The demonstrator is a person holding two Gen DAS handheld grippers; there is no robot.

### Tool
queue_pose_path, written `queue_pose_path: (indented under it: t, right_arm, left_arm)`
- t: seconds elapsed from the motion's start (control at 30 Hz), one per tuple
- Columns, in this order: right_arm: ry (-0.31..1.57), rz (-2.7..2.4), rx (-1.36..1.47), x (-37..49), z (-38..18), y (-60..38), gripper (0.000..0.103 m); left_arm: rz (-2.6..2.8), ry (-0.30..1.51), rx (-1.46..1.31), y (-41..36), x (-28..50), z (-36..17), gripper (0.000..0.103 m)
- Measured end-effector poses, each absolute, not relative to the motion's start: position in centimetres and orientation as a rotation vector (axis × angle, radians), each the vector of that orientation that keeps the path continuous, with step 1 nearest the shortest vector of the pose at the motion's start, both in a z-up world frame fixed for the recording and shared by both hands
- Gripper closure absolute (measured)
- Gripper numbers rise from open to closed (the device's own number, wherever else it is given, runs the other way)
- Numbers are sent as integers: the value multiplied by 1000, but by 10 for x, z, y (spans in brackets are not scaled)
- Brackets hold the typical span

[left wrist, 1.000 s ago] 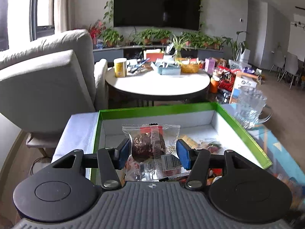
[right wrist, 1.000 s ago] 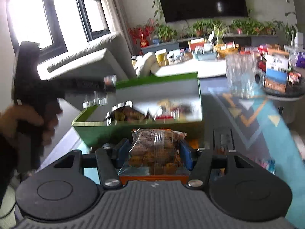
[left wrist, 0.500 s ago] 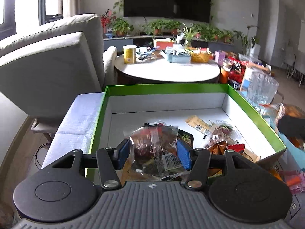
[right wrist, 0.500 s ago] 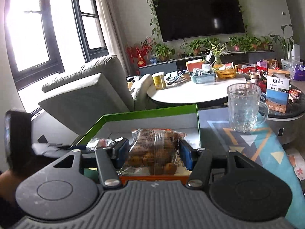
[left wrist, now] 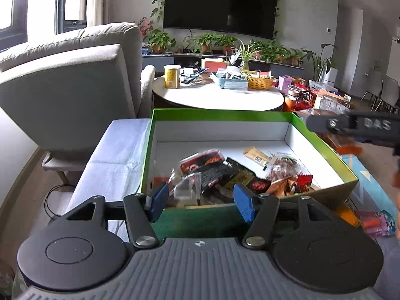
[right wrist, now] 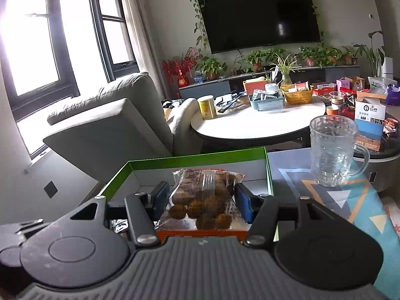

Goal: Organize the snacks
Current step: 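Open both tools to drop the bags into the green box, then grasp the black-striped packet with the left tool while the right tool grasps the orange packet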

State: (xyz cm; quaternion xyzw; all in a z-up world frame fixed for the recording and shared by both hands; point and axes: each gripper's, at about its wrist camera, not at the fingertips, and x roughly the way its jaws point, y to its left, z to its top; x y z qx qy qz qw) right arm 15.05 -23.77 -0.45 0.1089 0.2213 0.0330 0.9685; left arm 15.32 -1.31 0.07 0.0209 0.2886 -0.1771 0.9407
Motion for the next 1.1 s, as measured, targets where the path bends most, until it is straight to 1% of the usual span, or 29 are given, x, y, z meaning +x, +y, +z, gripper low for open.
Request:
queue_pose_path:
  t: [0.17, 0.43, 0.73, 0.83, 0.87, 0.9, 1.1]
  right_arm:
    - [468, 46, 210, 165, -12, -233, 42]
    - [522, -8, 213, 182, -27, -235, 42]
    - [591, -18, 184, 182, -41, -229, 41]
    - [572, -21, 190, 176, -38, -231, 31]
    - [561, -28, 193, 173, -36, -231, 26]
    - [548, -33, 195, 170, -34, -232, 23]
    - [514, -36, 211, 150, -23, -242, 23]
  left_arm:
    - [-356, 564, 66, -7, 141, 1, 48]
    - [-375, 578, 54, 3, 131, 3, 48]
    - [-542, 629, 93, -15, 114, -8, 48]
    - [-568, 649, 101, -22, 111, -11, 48]
    - [-572, 656, 95, -23, 111, -13, 48]
    - [-578, 662, 89, -25, 110, -13, 48]
    - [-609, 701, 89, -41, 110, -18, 47]
